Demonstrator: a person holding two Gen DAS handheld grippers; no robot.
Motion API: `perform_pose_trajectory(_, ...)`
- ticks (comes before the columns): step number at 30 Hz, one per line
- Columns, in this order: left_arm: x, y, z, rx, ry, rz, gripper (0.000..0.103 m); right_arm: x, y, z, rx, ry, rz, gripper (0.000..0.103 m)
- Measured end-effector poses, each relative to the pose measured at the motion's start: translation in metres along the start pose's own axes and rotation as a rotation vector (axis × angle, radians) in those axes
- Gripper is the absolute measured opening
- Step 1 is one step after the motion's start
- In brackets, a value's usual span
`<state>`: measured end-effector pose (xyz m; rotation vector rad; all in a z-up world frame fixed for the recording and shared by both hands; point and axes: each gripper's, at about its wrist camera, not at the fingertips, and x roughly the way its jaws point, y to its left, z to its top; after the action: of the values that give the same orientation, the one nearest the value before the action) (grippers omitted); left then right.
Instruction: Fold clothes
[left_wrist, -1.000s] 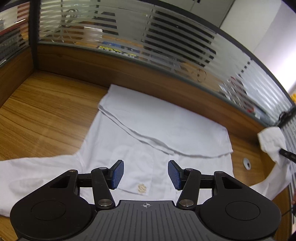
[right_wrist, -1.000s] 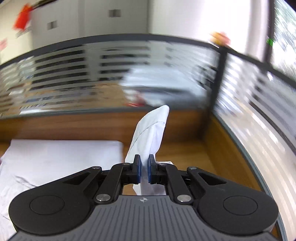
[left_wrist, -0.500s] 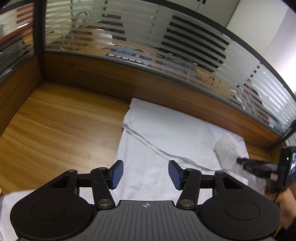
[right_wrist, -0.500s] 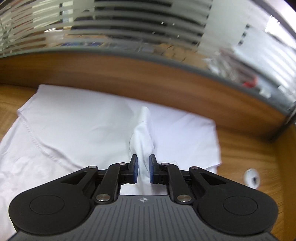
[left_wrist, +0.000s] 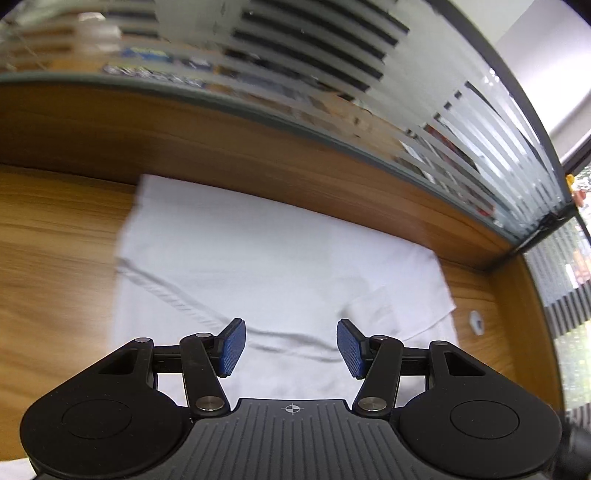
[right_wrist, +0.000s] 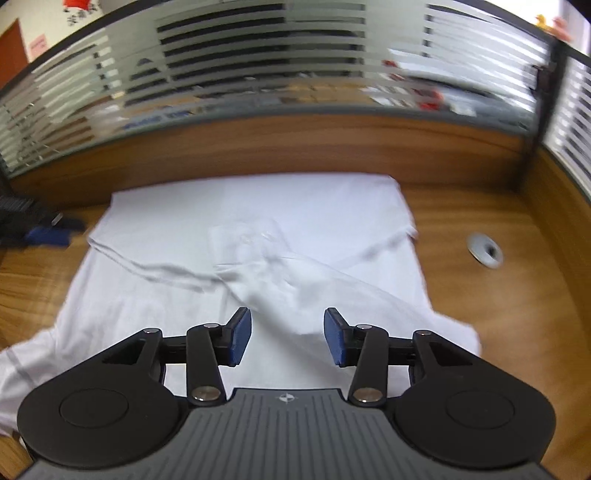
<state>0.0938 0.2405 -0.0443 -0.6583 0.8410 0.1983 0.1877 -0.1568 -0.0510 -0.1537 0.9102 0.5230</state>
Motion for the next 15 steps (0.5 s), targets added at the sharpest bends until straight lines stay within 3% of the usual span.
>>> perform_pose_trajectory(2,0.024,-0.012,0.002,0.048,0.016,-0.032,0.061,-0.01,-0.01,-0.019,0.035,0.015,-0.034,0.05)
perform_pose_trajectory(8,0.084,-0.055,0.002,0.346,0.124,-0.051,0.063,-0.029,-0.039,-0.074,0.086,0.063,-0.172,0.052)
perform_pose_trajectory(15,0.133,-0.081,0.003,0.434,0.172,-0.085,0.067,-0.024,-0.067,-0.113,0.113,0.12,-0.314,0.053)
